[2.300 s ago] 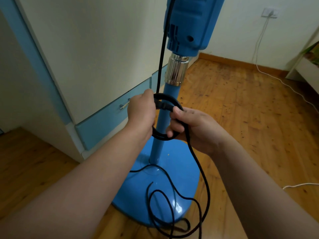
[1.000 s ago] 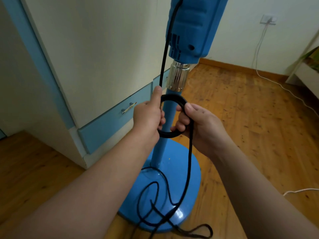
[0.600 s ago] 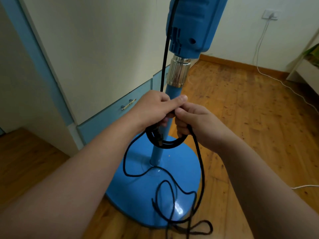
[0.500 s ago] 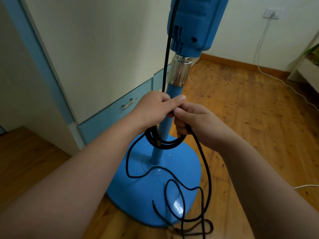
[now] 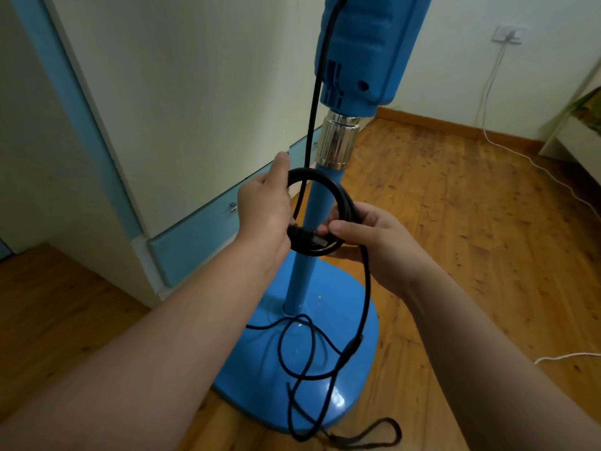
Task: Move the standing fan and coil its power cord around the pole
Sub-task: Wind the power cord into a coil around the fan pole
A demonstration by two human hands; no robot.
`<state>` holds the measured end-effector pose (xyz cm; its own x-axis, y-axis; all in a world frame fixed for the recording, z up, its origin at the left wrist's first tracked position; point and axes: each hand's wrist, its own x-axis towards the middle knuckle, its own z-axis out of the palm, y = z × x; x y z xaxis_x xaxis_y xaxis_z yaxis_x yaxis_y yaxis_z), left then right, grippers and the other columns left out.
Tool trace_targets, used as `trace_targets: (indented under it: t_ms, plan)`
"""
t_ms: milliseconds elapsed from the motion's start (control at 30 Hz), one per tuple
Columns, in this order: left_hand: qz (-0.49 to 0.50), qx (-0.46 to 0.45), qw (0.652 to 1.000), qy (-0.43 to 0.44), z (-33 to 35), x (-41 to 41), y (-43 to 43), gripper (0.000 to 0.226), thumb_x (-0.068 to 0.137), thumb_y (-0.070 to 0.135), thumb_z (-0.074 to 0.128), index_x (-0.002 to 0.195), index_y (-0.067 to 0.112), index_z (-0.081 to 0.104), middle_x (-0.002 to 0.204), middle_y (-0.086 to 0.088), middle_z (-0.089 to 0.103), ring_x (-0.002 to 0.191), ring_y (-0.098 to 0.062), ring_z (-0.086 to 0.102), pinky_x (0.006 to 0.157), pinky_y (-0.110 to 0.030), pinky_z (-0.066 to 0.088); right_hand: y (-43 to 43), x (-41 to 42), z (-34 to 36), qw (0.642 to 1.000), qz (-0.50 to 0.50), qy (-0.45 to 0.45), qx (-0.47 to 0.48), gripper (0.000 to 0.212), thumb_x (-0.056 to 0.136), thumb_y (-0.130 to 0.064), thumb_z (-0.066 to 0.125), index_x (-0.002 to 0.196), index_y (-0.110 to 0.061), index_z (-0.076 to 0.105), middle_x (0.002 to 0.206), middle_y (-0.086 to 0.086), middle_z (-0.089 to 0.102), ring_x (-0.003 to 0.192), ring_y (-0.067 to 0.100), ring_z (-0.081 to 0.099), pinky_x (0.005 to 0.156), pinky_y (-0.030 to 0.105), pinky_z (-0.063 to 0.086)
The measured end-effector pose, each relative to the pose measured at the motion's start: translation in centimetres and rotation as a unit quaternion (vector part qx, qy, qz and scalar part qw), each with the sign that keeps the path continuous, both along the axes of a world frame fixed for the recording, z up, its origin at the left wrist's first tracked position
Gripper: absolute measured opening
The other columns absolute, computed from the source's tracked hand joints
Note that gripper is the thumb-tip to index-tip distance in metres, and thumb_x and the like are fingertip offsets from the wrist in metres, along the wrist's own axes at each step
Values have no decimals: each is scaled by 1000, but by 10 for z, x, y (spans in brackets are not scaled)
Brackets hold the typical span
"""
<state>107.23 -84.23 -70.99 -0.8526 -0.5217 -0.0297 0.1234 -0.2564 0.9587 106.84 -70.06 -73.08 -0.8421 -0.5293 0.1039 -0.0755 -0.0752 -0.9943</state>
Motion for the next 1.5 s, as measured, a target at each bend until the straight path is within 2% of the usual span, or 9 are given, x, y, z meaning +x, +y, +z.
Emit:
trace_targets:
  t_ms: [167,333,567,733,900,1000,1133,1333,1500]
  plan:
    - [10,142,989,-36,-5,2,9,45,87,45,52,55,18,36,32,9,29,28,-8,26,38,-20,26,-17,8,2,992,-40,-6,-121,11,88,-21,51,83,-15,59,57,-7,55,75,16,63,72,26,54]
    - [-60,179,979,-81,-13,1,6,46,88,49,50,56,17,44,35,7,34,30,-8,31,41,-22,34,-22,10,4,989,-95,-15,-109,15,95,-16,43,86,-11,54,48,-11,43,61,12,50,62,22,48]
    - [-239,-179,953,-48,5,-1,-16,51,80,62,51,58,16,59,45,2,57,41,-14,55,46,-22,47,-2,3,14,999,-28,16,-2,15,94,-15,42,83,-12,51,44,-11,48,61,18,46,67,34,37]
    - [-284,-330,900,-4,3,8,-12,52,76,61,53,53,15,49,38,5,38,32,-7,36,39,-21,35,0,6,17,996,36,35,80,12,94,-12,43,85,-8,51,46,-13,46,55,11,46,56,20,40]
    - [-165,-271,948,11,-9,6,2,49,86,49,52,45,22,43,40,8,33,35,-9,29,46,-28,27,-2,6,19,995,-34,61,77,15,91,-13,52,89,0,60,52,-8,53,59,16,51,58,24,45]
    - [-133,-219,967,4,-11,6,4,53,85,50,51,40,22,46,35,10,34,34,-8,30,46,-28,26,-1,8,17,997,-35,51,36,10,81,-10,65,91,-8,63,74,6,65,70,19,63,63,24,53]
    - [-90,-182,979,18,-8,7,6,46,83,52,52,50,22,39,42,7,31,40,-12,28,47,-30,26,2,6,13,998,-61,-6,-7,41,67,-17,76,104,-17,59,110,11,62,97,31,66,74,35,57]
    - [-15,-54,998,34,2,4,3,47,82,49,53,44,26,37,42,8,28,38,-13,25,44,-28,25,-2,11,7,998,-50,4,-41,38,63,-16,74,98,-14,60,81,-4,71,82,18,68,72,29,55]
    - [39,67,997,-9,-2,2,11,41,86,40,53,55,18,37,47,5,28,34,-10,24,38,-21,23,-17,16,3,996,-76,-1,-55,29,63,-12,74,89,-12,61,81,5,69,80,22,67,77,32,55]
